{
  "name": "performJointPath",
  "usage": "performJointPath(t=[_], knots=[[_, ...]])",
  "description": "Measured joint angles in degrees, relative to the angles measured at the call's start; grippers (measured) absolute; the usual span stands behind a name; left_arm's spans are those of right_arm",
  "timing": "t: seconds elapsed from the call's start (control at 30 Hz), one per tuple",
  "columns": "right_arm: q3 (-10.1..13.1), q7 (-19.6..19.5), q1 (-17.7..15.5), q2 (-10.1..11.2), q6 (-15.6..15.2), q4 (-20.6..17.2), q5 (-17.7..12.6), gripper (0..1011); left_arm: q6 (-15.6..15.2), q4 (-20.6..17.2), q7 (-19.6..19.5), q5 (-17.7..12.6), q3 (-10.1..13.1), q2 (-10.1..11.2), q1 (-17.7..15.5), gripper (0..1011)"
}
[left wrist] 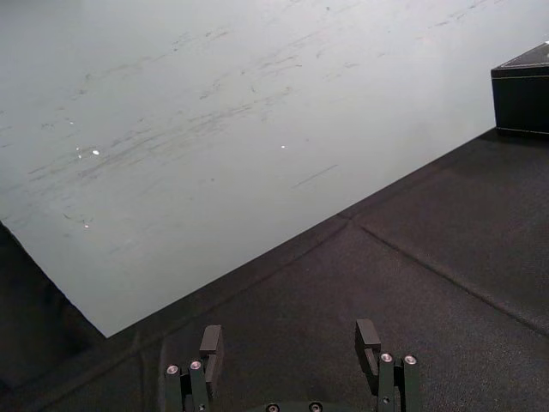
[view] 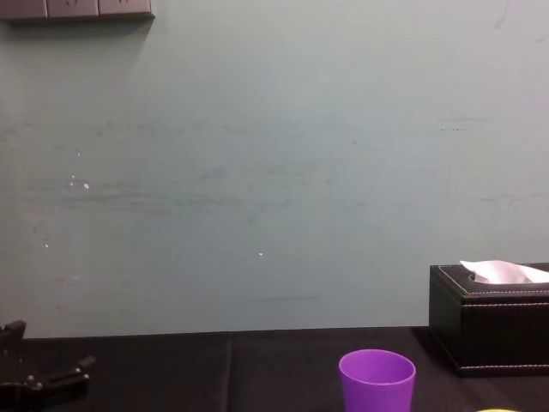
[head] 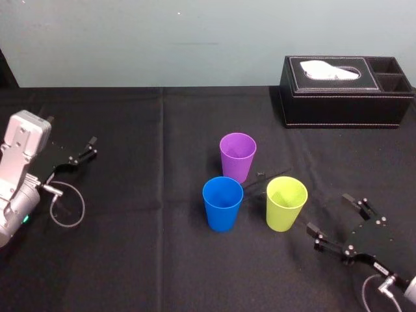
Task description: Stack the three plastic cups sequentially using one hand.
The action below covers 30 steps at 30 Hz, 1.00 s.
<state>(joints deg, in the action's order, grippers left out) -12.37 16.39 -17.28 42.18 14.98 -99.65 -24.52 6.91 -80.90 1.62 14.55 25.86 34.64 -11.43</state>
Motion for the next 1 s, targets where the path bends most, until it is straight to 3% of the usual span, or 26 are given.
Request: performJointPath(t=[0.57, 1.0], knots=[[-1.79, 4.06, 4.1, -3.53, -2.11, 2.63, 2.76, 1003, 0.0, 0.0, 0.0, 0.0, 0.0, 0.0, 0.0, 1011], [-1.9, 6.78, 6.54, -5.99, -3.48, 4.58, 3.04, 1003, 0.0, 0.0, 0.0, 0.0, 0.0, 0.0, 0.0, 1012]])
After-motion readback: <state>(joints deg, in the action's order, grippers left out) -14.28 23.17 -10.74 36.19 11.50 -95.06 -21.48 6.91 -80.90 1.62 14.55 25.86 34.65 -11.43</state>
